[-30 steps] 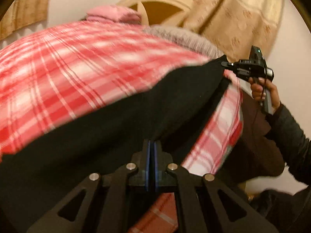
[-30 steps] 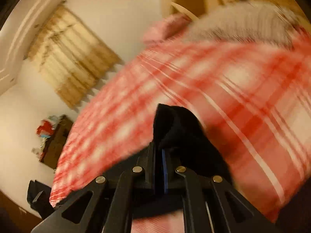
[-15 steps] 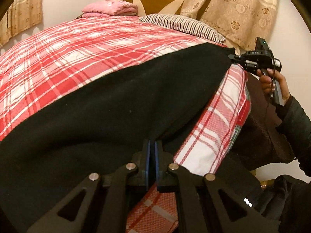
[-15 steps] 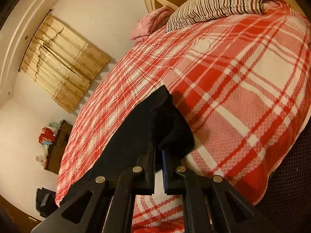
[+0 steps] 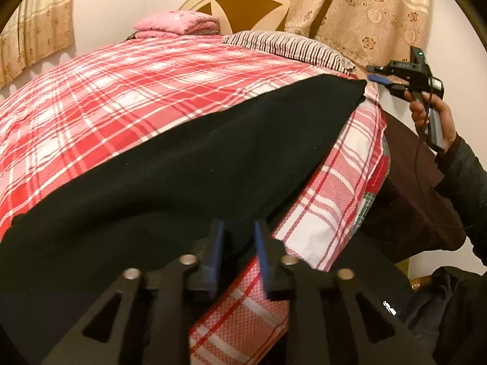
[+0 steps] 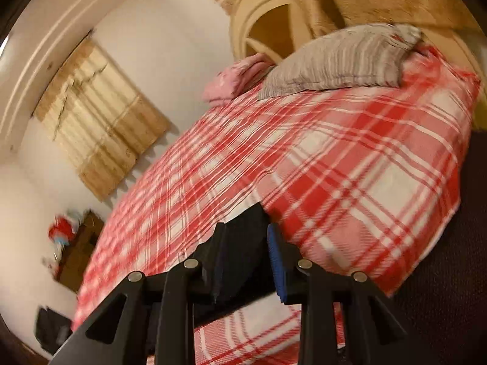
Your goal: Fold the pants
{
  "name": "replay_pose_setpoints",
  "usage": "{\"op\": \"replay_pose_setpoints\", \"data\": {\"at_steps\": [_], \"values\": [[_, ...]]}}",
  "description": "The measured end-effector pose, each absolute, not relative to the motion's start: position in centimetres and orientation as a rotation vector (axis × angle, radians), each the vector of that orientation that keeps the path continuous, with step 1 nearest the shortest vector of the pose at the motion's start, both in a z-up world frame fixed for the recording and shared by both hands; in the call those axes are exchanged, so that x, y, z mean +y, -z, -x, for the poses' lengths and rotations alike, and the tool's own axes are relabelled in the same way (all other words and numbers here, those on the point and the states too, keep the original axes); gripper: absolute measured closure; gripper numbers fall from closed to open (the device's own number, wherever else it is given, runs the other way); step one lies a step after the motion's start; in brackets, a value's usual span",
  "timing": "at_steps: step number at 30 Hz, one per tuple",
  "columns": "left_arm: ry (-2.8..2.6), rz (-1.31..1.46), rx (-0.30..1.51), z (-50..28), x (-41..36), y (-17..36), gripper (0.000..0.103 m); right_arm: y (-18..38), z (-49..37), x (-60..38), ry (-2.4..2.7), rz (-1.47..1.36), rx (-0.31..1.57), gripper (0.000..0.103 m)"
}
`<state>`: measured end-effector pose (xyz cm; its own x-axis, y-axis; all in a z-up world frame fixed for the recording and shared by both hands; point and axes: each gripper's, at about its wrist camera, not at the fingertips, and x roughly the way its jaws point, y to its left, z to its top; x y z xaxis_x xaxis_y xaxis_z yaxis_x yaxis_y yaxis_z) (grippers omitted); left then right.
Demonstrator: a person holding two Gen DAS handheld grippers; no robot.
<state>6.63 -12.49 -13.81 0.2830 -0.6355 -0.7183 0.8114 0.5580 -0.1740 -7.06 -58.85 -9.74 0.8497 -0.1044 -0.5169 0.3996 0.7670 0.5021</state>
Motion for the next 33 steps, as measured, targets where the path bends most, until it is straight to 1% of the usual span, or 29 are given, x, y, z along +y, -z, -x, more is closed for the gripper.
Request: {"op": "replay_pose_setpoints", "data": {"at_steps": [2, 4, 6, 10, 15, 16, 17, 20, 22, 25, 27, 30, 32, 33], "values": [[0.957, -0.251, 0.800, -6.4, -12.3, 13.5, 0.055, 10.2, 6.0, -58.1, 0.344, -0.606, 0.547, 0.074], [0.934, -0.253, 0.785, -6.6, -12.0, 13.5, 0.054, 11.6, 5.7, -58.3, 0.360, -0.632, 0.612, 0.075], [0.926, -0.231, 0.798, -7.0, -11.5, 13.6, 0.054, 12.7, 6.4, -58.6, 0.387, -0.641, 0.634, 0.075], [0.901, -0.185, 0.848, -8.1, -10.9, 14.7, 0.054, 13.5, 7.8, -60.1, 0.344, -0.753, 0.607, 0.074], [0.904, -0.164, 0.855, -7.9, -10.9, 14.9, 0.054, 13.4, 7.6, -60.7, 0.312, -0.787, 0.600, 0.075], [0.902, -0.171, 0.860, -8.0, -10.9, 15.1, 0.054, 13.4, 7.2, -60.6, 0.336, -0.755, 0.624, 0.075], [0.893, -0.178, 0.865, -7.9, -10.7, 15.3, 0.054, 13.2, 6.7, -60.2, 0.362, -0.736, 0.643, 0.081], [0.892, -0.162, 0.874, -7.9, -9.8, 15.7, 0.054, 13.6, 6.4, -59.7, 0.408, -0.661, 0.680, 0.081], [0.889, -0.159, 0.876, -7.8, -9.2, 15.5, 0.054, 12.9, 6.3, -58.6, 0.473, -0.561, 0.706, 0.081], [0.867, -0.161, 0.857, -7.4, -7.9, 15.0, 0.053, 11.4, 6.6, -57.3, 0.549, -0.464, 0.690, 0.080], [0.842, -0.144, 0.849, -7.6, -7.1, 14.8, 0.048, 9.7, 6.8, -55.6, 0.570, -0.386, 0.631, 0.080], [0.814, -0.126, 0.837, -7.9, -6.3, 14.6, 0.046, 8.0, 5.5, -52.0, 0.436, -0.351, 0.584, 0.080], [0.791, -0.120, 0.826, -8.1, -5.8, 14.4, 0.046, 8.1, 2.8, -48.1, 0.287, -0.299, 0.631, 0.080], [0.784, -0.113, 0.821, -8.1, -5.6, 14.4, 0.043, 8.8, 1.0, -45.2, 0.183, -0.267, 0.677, 0.080]]}}
